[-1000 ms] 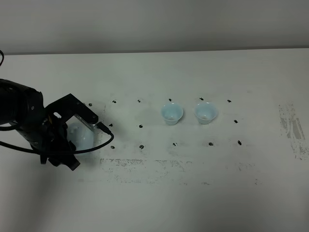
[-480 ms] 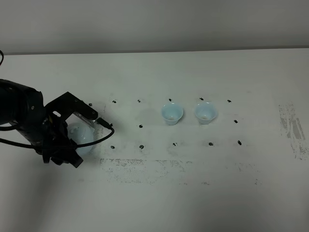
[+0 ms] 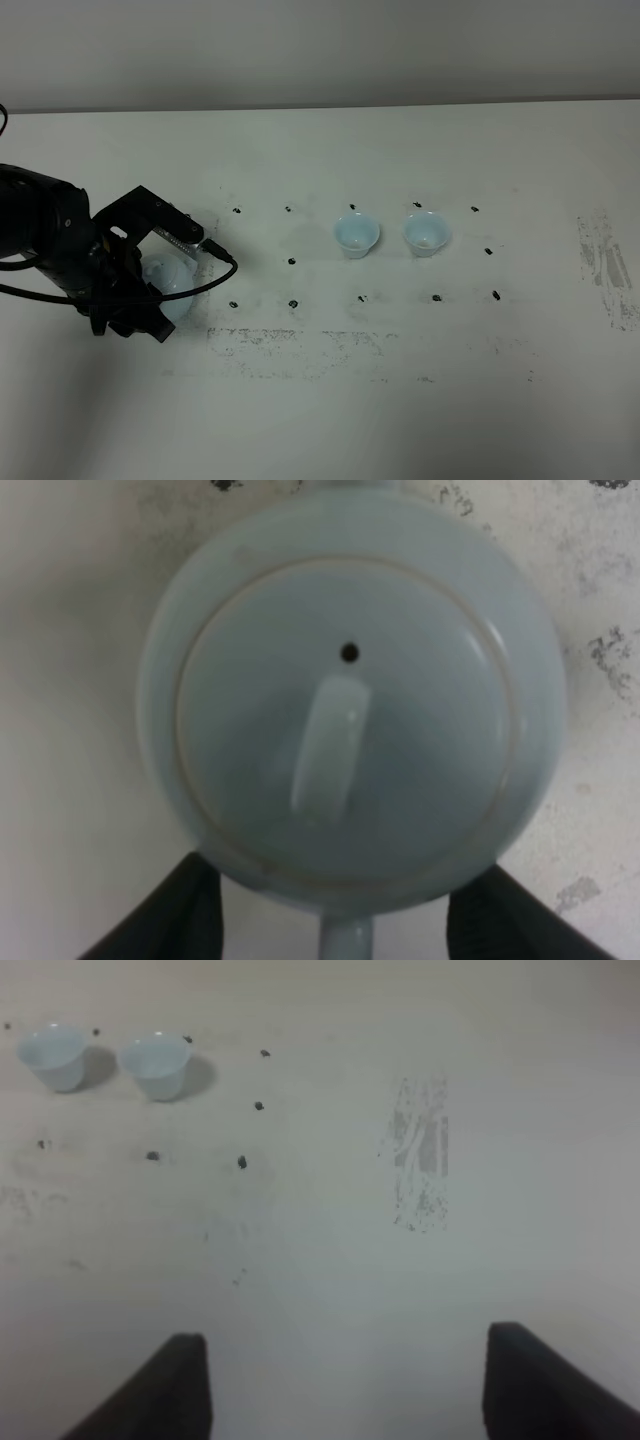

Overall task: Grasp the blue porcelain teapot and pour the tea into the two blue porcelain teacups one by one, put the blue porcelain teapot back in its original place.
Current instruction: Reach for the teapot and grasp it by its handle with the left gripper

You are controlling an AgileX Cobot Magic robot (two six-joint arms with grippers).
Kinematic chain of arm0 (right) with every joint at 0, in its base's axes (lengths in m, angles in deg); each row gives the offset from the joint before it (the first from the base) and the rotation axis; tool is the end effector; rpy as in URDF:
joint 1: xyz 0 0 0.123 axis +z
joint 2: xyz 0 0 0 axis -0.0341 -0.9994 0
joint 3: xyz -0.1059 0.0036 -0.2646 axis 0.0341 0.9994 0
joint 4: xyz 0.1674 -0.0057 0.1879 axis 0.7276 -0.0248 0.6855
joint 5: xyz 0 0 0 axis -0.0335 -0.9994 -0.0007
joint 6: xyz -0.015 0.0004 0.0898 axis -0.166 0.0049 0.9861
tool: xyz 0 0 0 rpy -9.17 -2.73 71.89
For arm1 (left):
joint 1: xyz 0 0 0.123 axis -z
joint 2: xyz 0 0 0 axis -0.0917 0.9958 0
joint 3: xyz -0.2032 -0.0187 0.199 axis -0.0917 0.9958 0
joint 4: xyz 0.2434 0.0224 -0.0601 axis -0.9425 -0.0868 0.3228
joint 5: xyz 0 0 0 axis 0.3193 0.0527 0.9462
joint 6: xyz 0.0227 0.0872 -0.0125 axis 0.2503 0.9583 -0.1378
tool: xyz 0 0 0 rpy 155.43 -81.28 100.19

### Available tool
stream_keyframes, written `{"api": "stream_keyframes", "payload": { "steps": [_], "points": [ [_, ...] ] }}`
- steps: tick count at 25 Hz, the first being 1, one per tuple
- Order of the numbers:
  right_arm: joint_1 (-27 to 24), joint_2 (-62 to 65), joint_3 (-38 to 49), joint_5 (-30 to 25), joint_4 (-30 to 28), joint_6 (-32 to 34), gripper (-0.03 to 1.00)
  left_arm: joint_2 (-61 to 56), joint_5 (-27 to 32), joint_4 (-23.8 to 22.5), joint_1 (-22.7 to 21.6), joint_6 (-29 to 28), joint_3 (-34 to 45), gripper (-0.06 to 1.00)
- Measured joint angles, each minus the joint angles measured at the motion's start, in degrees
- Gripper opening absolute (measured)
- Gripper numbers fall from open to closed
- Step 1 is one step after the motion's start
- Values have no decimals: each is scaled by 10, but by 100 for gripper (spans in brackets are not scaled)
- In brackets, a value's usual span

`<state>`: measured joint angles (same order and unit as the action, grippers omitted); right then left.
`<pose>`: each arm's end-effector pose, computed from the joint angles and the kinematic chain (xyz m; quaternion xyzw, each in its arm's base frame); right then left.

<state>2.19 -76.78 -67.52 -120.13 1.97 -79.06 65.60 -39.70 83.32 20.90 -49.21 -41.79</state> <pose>-0.0074 0.0028 0.2788 -0.0442 0.8640 -0.0052 0.5015 0.3141 -0.0836 0.1512 0.3363 0.9277 0.0348 0.1583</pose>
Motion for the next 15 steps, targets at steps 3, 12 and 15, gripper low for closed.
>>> {"api": "stream_keyframes", "payload": {
  "steps": [3,12,15],
  "points": [
    [0,0,0,0,0,1,56,0,0,0,0,0,0,48],
    [0,0,0,0,0,1,56,0,6,0,0,10,0,48],
    [0,0,0,0,0,1,56,0,6,0,0,10,0,48]
  ]
}}
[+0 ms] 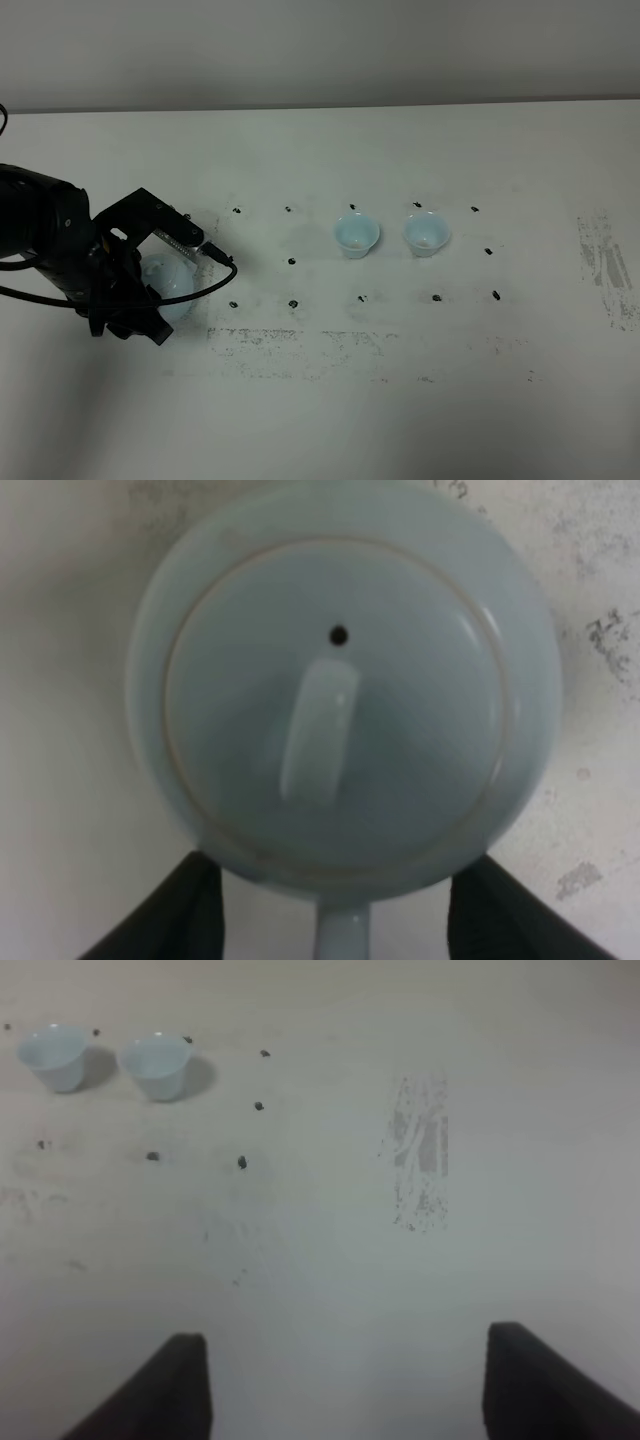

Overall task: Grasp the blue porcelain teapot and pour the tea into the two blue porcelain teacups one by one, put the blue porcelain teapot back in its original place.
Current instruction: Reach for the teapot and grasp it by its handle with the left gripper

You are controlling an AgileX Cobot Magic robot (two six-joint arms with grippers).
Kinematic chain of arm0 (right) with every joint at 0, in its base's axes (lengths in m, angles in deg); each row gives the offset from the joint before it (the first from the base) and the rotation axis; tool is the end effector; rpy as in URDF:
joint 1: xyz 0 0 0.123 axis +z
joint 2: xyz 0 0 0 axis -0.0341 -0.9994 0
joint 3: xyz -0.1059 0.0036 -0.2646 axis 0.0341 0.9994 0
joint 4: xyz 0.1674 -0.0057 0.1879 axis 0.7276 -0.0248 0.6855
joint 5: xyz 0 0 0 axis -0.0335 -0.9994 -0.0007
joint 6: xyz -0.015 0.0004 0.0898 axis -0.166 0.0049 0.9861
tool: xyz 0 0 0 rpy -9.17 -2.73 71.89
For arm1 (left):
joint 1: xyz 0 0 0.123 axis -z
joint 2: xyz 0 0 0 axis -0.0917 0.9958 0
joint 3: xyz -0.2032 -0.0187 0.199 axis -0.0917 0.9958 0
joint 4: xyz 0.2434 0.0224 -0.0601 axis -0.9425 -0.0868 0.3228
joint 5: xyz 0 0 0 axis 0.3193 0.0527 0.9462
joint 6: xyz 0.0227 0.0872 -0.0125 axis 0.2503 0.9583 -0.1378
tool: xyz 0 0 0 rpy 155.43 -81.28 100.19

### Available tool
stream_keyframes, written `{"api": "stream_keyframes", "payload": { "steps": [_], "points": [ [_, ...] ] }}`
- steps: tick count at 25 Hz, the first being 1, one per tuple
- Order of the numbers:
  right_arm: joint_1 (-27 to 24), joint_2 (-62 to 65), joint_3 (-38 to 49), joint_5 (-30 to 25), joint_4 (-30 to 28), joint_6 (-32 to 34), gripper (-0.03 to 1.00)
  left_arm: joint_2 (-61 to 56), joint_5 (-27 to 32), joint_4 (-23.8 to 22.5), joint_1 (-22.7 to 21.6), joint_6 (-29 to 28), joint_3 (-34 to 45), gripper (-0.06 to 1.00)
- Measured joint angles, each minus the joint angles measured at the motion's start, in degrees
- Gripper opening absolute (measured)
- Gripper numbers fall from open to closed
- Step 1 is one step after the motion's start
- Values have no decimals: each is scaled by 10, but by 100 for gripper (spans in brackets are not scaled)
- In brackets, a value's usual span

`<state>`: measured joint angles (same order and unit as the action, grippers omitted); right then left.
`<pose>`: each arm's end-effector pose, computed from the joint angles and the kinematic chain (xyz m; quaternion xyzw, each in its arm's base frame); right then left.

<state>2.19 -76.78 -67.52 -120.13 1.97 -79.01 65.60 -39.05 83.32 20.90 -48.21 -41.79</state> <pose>-0.0074 0.0028 0.2788 -0.0439 0.8640 -0.0050 0.5015 0.3132 -0.0833 0.1508 0.3445 0.9256 0.0361 0.1524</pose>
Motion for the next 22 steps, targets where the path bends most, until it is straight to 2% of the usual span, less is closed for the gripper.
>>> {"api": "stream_keyframes", "payload": {
  "steps": [10,22],
  "points": [
    [0,0,0,0,0,0,56,7,4,0,0,0,0,42],
    [0,0,0,0,0,0,56,12,4,1,0,0,0,42]
  ]
}}
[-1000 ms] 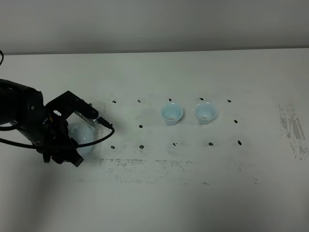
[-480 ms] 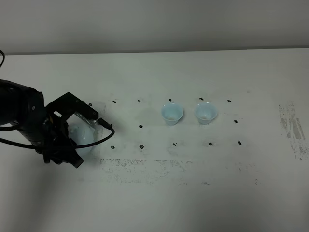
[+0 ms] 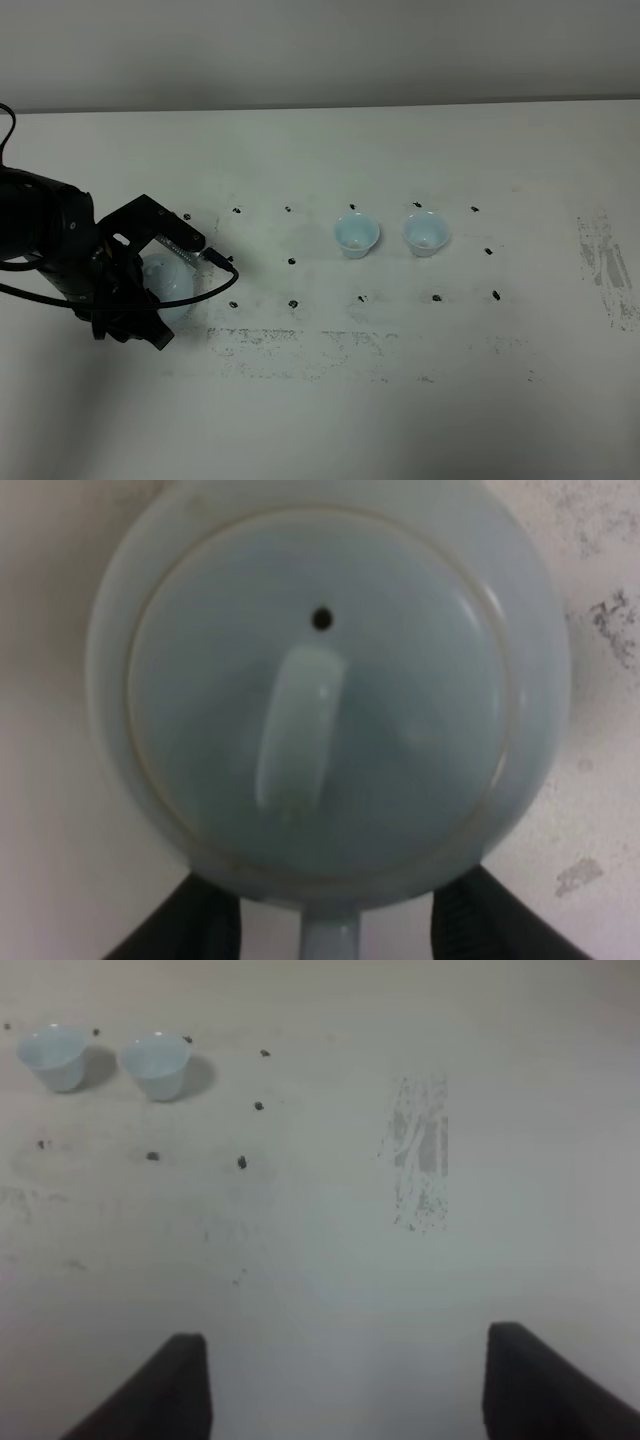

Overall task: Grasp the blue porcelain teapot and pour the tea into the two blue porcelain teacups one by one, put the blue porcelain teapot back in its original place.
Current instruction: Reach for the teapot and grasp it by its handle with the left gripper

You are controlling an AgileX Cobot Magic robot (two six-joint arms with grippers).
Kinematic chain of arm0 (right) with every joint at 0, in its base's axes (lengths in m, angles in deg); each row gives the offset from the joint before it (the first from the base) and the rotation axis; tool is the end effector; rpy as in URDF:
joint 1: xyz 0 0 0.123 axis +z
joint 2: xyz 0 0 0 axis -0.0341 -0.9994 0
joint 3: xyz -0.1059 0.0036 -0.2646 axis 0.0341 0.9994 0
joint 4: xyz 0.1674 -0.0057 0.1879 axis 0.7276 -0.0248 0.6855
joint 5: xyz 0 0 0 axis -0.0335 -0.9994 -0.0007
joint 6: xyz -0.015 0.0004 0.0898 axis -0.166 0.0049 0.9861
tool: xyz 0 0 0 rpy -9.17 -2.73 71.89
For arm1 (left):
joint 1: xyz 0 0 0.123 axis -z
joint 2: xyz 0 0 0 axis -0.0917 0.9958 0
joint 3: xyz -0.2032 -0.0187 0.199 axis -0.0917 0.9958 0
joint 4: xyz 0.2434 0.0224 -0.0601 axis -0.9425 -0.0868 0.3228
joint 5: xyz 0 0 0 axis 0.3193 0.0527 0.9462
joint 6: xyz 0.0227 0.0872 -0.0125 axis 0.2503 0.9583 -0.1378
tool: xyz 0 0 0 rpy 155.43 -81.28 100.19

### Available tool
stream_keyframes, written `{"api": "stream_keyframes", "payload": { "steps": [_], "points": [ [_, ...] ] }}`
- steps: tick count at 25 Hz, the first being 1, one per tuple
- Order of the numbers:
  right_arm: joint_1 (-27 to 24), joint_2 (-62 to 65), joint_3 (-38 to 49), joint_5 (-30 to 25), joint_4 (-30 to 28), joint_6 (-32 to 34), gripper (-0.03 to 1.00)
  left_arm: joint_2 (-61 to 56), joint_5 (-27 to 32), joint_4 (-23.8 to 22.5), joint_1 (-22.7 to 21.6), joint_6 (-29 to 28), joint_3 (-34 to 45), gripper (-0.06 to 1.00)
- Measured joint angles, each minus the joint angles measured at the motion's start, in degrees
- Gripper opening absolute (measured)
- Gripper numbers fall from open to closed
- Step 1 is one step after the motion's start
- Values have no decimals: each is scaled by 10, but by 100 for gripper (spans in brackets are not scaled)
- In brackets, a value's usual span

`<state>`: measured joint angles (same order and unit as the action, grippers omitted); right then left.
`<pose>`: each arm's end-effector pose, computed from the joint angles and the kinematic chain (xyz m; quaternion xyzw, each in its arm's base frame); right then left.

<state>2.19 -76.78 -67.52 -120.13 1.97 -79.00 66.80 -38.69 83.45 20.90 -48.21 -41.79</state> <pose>-0.0074 0.0028 0.2788 -0.0438 0.8640 -0.0050 0.5015 0.3131 -0.0833 0.1439 0.3445 0.9278 0.0345 0.1390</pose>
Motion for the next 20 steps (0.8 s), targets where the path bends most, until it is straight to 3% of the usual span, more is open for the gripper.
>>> {"api": "stream_keyframes", "payload": {
  "steps": [20],
  "points": [
    [0,0,0,0,0,-1,56,0,0,0,0,-3,0,37]
  ]
}}
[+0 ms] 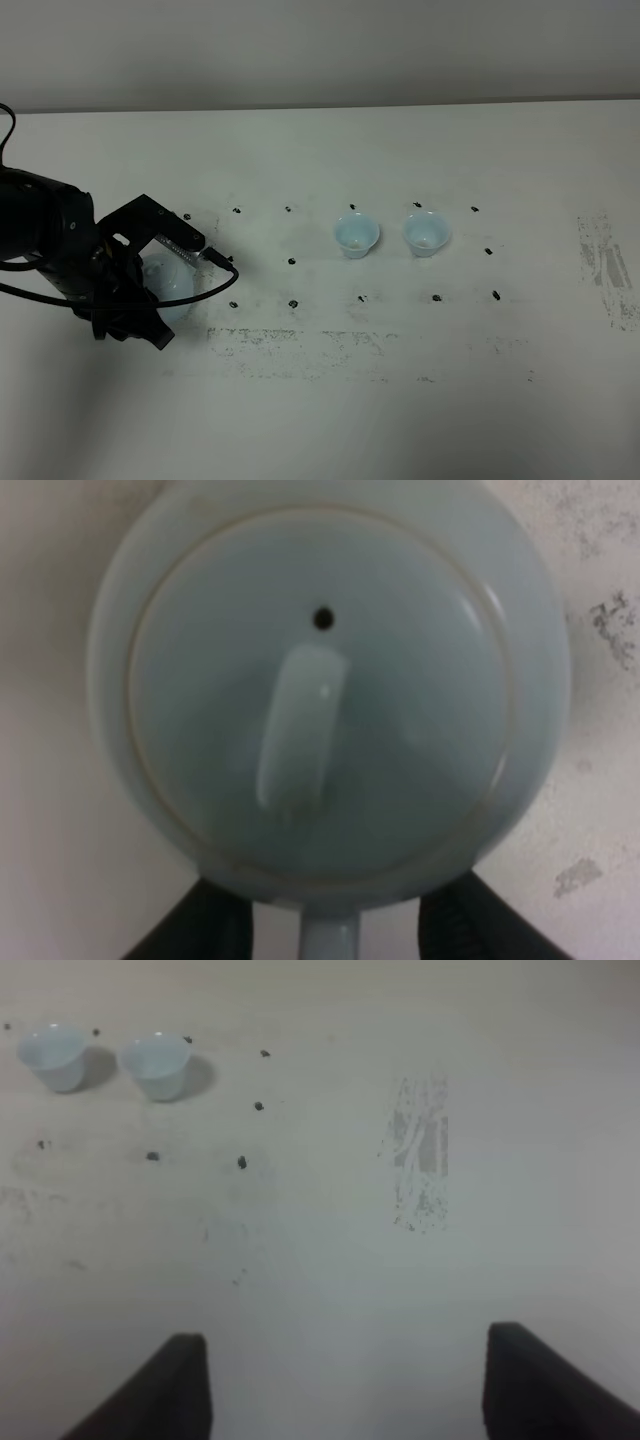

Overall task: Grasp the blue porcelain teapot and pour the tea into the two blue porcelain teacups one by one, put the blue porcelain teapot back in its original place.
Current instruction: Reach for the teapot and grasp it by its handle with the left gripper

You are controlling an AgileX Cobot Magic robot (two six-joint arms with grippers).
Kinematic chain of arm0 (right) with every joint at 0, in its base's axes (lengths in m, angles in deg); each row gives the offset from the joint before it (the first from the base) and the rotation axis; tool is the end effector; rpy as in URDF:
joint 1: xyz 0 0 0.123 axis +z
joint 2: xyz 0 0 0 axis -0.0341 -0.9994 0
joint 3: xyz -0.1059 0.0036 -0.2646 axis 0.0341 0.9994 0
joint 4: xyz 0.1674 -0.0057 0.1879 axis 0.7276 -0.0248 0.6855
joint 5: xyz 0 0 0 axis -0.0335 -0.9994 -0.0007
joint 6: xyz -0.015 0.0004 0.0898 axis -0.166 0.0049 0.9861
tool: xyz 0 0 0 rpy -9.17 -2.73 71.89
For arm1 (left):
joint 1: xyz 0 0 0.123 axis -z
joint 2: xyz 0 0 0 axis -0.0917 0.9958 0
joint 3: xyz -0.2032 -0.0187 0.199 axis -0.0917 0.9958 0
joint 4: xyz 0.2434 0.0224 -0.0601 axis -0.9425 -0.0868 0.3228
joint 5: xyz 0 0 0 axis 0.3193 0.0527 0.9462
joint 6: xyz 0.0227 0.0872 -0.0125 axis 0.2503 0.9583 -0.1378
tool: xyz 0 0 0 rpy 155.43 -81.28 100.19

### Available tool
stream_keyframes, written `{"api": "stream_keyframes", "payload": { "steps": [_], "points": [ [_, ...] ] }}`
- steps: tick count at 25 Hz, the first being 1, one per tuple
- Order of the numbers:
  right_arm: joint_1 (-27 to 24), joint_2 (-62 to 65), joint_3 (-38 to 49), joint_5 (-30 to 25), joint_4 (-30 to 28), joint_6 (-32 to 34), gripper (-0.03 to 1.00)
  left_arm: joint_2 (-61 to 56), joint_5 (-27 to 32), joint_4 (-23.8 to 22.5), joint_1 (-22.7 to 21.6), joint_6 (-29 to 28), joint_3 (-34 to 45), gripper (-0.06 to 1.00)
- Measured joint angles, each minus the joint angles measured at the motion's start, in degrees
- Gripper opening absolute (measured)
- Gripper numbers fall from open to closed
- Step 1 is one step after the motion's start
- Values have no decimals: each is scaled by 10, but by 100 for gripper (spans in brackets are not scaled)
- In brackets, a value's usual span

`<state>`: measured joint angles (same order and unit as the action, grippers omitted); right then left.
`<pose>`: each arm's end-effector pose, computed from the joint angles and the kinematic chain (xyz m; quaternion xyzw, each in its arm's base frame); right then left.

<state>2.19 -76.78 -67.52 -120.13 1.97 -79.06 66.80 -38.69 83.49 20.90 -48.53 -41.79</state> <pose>-0.0074 0.0028 0.2788 -0.0442 0.8640 -0.0052 0.5015 0.3131 -0.0834 0.1439 0.3416 0.9289 0.0339 0.1391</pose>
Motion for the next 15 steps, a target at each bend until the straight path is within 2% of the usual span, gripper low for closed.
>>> {"api": "stream_keyframes", "payload": {
  "steps": [15],
  "points": [
    [0,0,0,0,0,0,56,0,1,0,0,-7,0,28]
  ]
}}
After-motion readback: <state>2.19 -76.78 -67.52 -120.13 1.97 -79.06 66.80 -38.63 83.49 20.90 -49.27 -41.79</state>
